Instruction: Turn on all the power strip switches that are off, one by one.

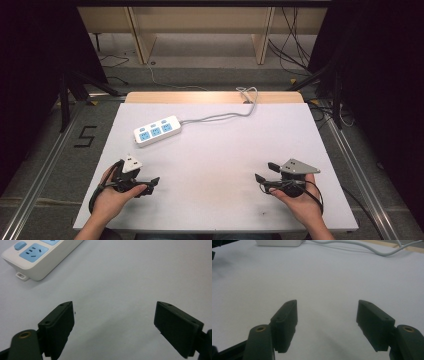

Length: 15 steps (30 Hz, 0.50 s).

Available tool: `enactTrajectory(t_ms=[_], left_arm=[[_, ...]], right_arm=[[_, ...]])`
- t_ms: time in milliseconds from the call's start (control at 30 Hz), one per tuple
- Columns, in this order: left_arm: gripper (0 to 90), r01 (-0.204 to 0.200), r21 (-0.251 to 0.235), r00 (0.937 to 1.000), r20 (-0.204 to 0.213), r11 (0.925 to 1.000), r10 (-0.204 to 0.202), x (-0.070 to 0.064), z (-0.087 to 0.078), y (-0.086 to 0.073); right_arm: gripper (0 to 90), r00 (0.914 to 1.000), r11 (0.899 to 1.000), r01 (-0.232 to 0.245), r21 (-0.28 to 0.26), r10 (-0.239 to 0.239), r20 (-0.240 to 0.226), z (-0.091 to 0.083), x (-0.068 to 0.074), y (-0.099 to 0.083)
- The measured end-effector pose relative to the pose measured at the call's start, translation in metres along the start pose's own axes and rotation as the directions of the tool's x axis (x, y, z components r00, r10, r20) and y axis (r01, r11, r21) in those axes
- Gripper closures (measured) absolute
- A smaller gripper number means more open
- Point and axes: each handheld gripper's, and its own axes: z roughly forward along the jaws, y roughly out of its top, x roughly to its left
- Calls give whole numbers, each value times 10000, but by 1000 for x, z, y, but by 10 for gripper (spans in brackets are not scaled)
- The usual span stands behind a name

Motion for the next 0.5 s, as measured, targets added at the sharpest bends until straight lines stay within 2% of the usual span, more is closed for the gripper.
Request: enactTrajectory(t_ms=[33, 100, 167, 200, 267, 367, 400, 433, 500], left_arm=[[183, 39, -27, 10000, -66, 10000, -39, 0, 0, 1], [290, 127, -103, 9995, -272, 9999, -129, 1, -2, 2], [421, 125, -119, 9986, -511, 9999, -131, 1, -3, 3], [509, 231, -240, 9964, -810, 9994, -250, 2, -5, 4], [677, 290, -263, 9967, -746, 9992, -309, 3, -6, 5], [862, 28, -310, 9971, -755, 9995, -51, 6, -10, 7], [892, -23, -251, 9969, -781, 9997, 3, 8, -10, 8], [893, 183, -336, 9974, -690, 9993, -206, 10, -10, 9], [895, 143, -263, 9979, -633, 9996, -159, 10, -9, 10]], right_arm=[[343, 10000, 10000, 0, 0, 0, 0, 0, 0, 0], [343, 10000, 10000, 8, 10, -8, -22, 0, 0, 0], [343, 10000, 10000, 0, 10, 0, -13, 0, 0, 0], [343, 10000, 10000, 1, 22, -1, -19, 0, 1, 0], [343, 10000, 10000, 68, 26, -68, -32, 0, 1, 0], [342, 10000, 10000, 47, 55, -47, -43, 1, 2, 0], [341, 10000, 9999, 58, 82, -58, -53, 1, 2, 0], [341, 10000, 9999, 55, 85, -55, -21, 2, 2, 0], [340, 10000, 9999, 76, 105, -76, -50, 2, 2, 0]])
